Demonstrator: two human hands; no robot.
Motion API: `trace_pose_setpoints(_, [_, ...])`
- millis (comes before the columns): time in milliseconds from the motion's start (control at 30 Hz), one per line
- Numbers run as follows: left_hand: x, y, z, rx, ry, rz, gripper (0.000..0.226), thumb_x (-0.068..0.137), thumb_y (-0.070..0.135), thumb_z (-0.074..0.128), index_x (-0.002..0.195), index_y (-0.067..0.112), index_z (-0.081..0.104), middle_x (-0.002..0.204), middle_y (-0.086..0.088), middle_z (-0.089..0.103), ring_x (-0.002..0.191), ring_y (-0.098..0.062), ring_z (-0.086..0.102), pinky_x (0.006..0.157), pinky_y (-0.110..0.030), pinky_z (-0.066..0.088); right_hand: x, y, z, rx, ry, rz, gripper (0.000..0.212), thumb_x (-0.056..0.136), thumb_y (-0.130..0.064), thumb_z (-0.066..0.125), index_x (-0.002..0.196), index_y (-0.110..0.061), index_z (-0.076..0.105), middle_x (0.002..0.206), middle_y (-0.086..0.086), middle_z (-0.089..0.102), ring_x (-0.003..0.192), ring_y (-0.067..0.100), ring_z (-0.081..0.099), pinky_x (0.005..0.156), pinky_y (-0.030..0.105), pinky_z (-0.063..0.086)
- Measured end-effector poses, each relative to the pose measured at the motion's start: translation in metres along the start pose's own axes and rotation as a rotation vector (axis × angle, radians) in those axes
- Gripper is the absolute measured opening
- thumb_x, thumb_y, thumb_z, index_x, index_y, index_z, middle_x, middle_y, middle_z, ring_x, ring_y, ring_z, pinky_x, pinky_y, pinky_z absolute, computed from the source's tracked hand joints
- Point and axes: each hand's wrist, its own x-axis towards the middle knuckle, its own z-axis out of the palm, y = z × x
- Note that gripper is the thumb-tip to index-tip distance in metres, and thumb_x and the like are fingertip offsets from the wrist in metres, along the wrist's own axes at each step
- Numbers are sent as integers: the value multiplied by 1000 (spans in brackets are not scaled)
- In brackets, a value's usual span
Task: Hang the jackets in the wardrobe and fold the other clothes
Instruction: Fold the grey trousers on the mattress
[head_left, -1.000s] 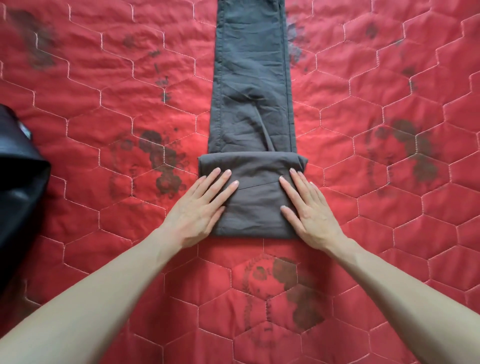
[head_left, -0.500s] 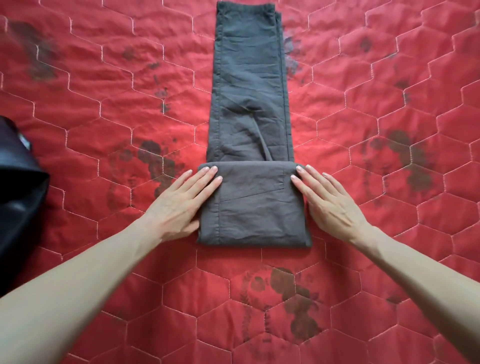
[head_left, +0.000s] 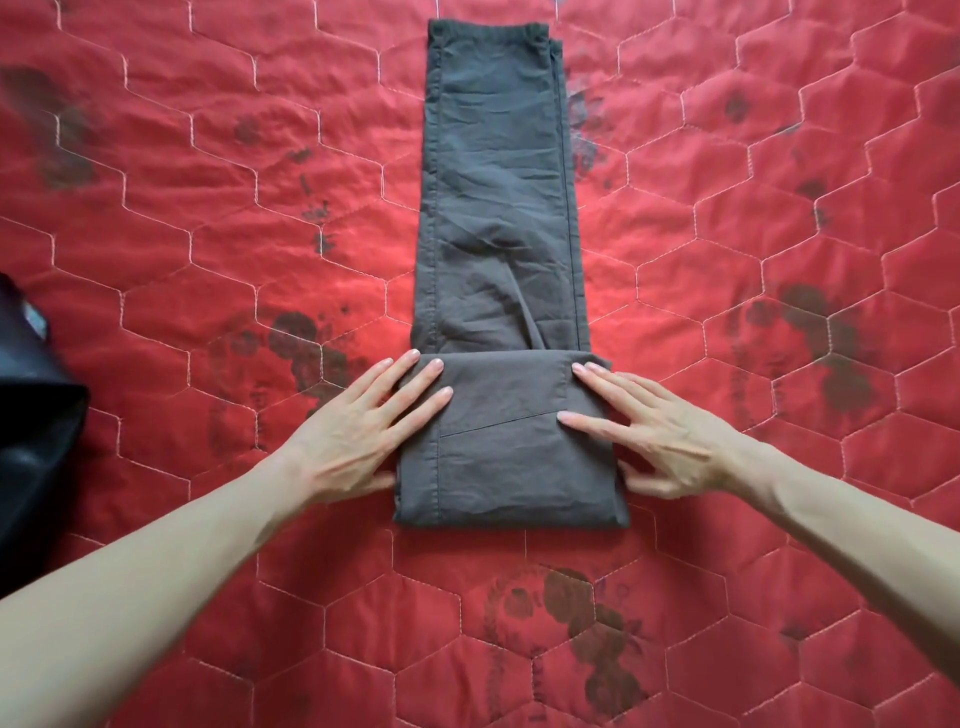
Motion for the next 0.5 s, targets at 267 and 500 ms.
trace_pose_setpoints(267, [1, 6, 5, -84, 96, -17, 75, 93, 33, 45, 165, 23, 25, 170, -20, 18, 157, -43, 14, 126, -56, 24, 7, 10, 2, -144, 100, -34, 81, 90, -60, 64, 161, -36, 34, 168, 11, 30, 149, 34, 38, 115, 45, 37])
trace_pose_setpoints(500, [-1, 5, -9, -280, 15, -56, 75, 97, 45, 41, 166, 23, 20, 173, -10, 13, 160, -34, 6, 127, -52, 20, 16, -12, -4, -34, 239, 18, 47, 95, -34, 50, 140, -27, 64, 149, 2, 56, 134, 32, 54, 104, 42, 43])
